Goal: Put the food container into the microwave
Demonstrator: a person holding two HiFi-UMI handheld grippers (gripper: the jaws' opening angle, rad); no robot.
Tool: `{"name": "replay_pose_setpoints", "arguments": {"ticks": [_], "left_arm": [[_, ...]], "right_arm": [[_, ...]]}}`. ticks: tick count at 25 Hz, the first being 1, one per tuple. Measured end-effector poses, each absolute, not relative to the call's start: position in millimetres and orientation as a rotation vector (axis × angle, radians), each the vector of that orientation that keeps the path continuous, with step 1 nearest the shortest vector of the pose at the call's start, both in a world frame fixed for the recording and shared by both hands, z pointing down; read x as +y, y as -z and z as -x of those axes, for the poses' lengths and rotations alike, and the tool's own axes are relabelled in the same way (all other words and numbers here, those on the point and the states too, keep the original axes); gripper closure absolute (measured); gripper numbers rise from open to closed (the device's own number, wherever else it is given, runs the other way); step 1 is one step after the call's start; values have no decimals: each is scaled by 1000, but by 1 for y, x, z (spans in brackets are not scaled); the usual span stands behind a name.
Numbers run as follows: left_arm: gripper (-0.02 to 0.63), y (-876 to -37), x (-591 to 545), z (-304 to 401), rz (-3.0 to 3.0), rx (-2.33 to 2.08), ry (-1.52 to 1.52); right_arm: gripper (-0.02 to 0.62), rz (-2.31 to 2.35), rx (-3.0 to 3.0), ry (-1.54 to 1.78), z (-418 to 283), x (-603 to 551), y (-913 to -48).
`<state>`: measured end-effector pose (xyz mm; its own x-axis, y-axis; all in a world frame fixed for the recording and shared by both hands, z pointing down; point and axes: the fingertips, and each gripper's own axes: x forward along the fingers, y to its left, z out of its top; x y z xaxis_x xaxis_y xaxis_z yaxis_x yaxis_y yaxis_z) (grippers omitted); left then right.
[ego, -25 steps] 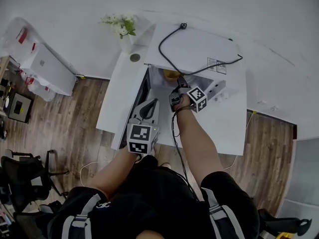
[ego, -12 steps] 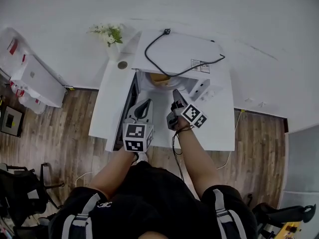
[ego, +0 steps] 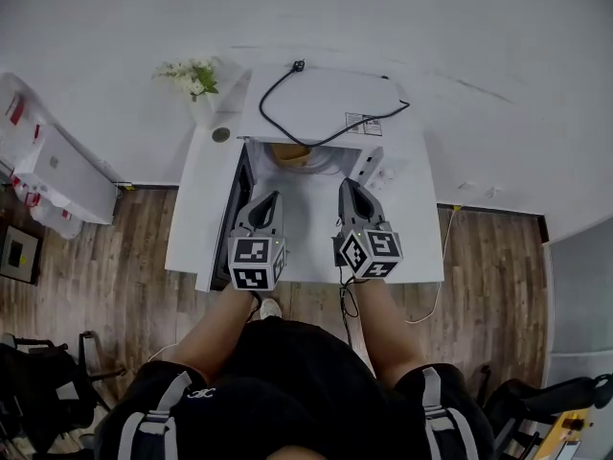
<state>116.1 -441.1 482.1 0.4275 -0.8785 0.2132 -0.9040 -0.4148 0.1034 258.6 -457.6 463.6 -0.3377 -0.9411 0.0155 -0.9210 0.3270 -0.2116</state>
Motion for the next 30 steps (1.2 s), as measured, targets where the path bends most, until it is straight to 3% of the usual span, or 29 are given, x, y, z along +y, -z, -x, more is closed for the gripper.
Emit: {"name": "replay_pose_setpoints", "arguments": {"ticks": [5,30], "left_arm": [[594,-479,-438,-118,-2493,-1569,-191],[594,-470,-433,-129,-2531,-1571,-197]], "right_arm": [[598,1770,2464,133,-260,-437,-445],[598,1715,2496,210,-252,-428,-450]]}}
